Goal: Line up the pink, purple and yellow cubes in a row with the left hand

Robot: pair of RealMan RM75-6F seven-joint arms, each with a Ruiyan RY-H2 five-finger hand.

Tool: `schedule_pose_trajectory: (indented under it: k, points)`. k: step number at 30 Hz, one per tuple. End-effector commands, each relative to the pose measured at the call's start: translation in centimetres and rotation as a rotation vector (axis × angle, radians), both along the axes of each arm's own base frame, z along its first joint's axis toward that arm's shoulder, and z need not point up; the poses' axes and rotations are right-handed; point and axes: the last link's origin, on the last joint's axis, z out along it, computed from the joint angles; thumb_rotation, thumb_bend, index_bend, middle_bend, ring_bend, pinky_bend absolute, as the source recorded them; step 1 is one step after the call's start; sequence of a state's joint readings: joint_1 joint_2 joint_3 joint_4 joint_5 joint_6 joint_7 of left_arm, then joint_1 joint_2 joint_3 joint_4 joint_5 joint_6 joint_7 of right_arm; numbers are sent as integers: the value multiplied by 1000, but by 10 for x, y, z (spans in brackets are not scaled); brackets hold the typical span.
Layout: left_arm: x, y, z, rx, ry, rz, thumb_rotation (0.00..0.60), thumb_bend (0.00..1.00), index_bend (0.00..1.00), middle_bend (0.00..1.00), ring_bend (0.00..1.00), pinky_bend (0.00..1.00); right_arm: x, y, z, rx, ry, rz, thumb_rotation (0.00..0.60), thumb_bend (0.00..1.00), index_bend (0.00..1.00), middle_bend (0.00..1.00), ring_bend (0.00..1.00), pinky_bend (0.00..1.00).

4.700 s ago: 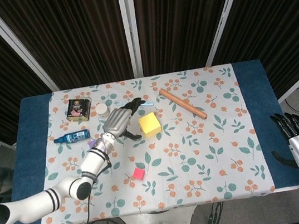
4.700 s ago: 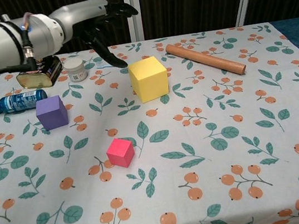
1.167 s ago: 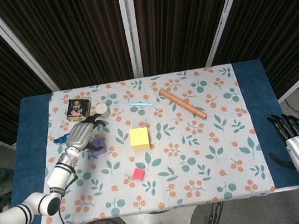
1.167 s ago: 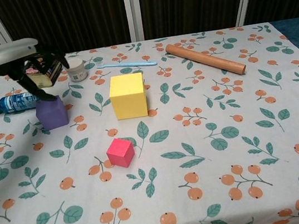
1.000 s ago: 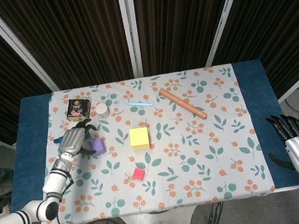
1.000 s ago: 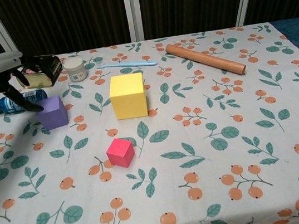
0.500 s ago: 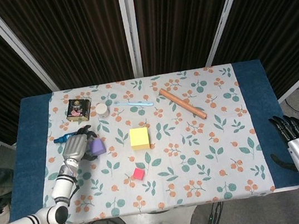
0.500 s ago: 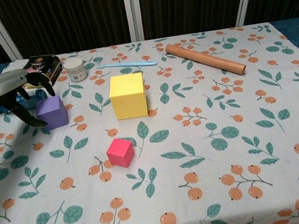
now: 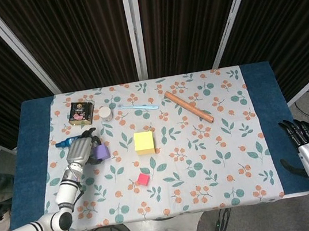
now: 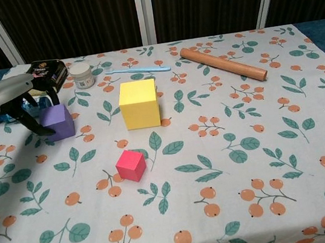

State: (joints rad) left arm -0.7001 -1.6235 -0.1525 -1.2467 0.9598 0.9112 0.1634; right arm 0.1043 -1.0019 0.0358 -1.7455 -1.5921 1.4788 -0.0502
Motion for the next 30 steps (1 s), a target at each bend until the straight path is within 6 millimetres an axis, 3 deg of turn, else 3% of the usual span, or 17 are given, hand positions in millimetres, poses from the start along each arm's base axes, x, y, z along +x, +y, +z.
schedule_pose_trajectory:
  k: [1,7,14,30]
  points:
    - [7,5,3,3,4,-38,600,237,562,195,138,274,0,0,0,-1,0,1,600,157,0,37,0,74]
    - [31,17,7,-29,-4,-116,600,238,556,195,134,268,0,3,3,-12,2,-1,600,157,0,37,0,74]
    - [52,36,-3,-93,15,-170,600,239,551,192,119,232,-3,5,6,-23,2,-14,600,157,0,37,0,74]
    - [63,46,-19,-159,9,-193,600,241,550,187,112,211,-6,6,8,-36,8,-31,600,157,0,37,0,74]
